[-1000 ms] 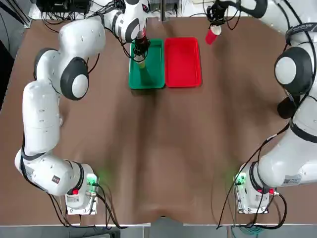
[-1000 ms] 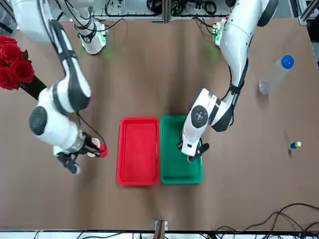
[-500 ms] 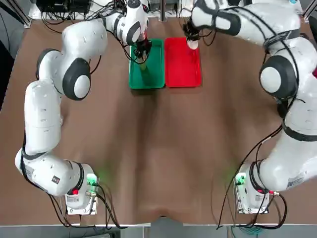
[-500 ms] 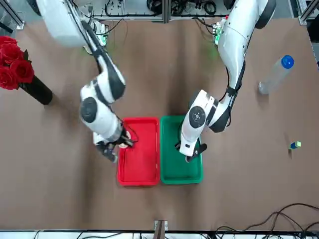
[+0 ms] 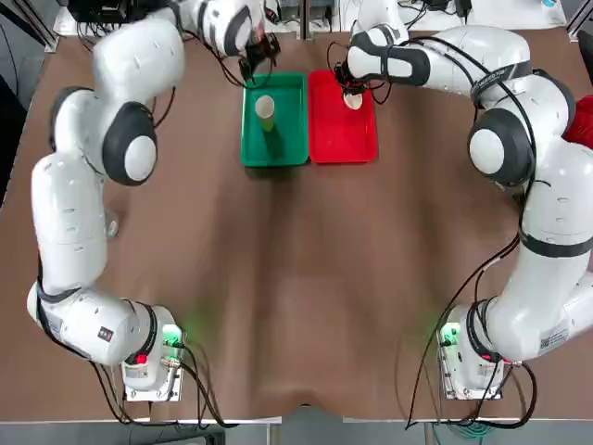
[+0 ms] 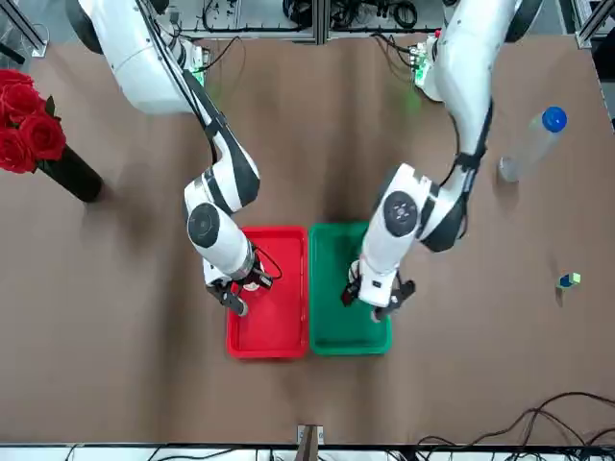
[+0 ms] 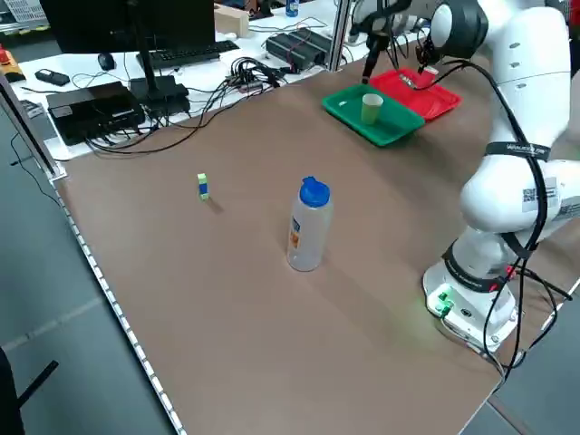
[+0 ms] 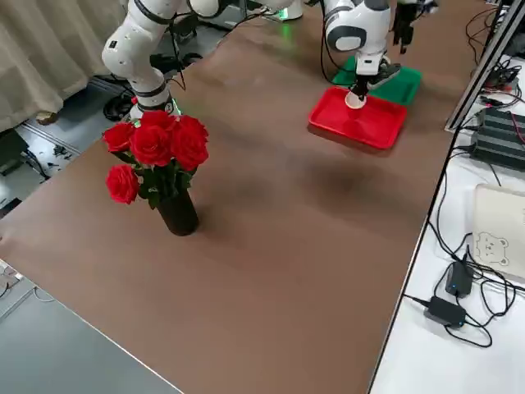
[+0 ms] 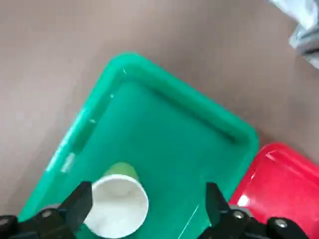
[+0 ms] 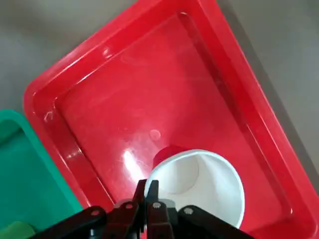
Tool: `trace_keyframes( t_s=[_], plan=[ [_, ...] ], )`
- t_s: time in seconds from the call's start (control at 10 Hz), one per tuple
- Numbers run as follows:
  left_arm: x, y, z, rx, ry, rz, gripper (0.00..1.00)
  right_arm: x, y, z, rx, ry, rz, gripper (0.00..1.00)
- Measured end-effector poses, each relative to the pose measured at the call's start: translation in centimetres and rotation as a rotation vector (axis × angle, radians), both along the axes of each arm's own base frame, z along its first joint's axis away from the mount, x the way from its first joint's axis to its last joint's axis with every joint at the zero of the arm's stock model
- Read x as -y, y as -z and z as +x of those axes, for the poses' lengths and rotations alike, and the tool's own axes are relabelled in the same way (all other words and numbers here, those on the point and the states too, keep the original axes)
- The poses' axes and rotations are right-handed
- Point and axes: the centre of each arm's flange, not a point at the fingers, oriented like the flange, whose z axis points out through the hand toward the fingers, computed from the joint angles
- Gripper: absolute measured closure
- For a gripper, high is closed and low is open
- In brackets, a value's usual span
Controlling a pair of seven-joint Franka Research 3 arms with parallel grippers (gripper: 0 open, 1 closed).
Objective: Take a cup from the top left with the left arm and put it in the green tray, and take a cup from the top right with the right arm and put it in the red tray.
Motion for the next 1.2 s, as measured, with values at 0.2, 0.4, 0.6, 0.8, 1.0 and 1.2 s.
trace_keyframes(
  t_s=[0.2,0.4,0.6,0.8,1.0,1.2],
  plan=[
    [-4.3,-6.1,0.0,-0.039,-0.029,0.046,0.0,-0.4,1.1,-0.2,0.0,-0.008,-0.004,0.93],
    [-9.7,-10.7,0.1,-0.067,0.006,0.088,0.0,-0.9,1.8,-0.5,-0.006,-0.019,-0.011,0.88],
    [-14.5,-14.5,-0.6,-0.106,0.053,0.123,0.0,-1.0,1.9,-0.6,-0.005,-0.022,-0.011,0.75],
    [-21.4,-18.0,-1.3,-0.133,0.162,0.14,0.0,-1.3,1.8,-0.7,-0.001,-0.026,-0.01,0.57],
    [-27.1,-21.9,-2.9,-0.133,0.257,0.131,0.0,-1.8,1.4,-0.7,0.005,-0.031,-0.006,0.28],
    [-28.2,-25.9,-5.5,-0.115,0.394,0.153,0.0,-2.2,0.0,-0.5,0.005,-0.039,-0.007,0.0]
  ],
)
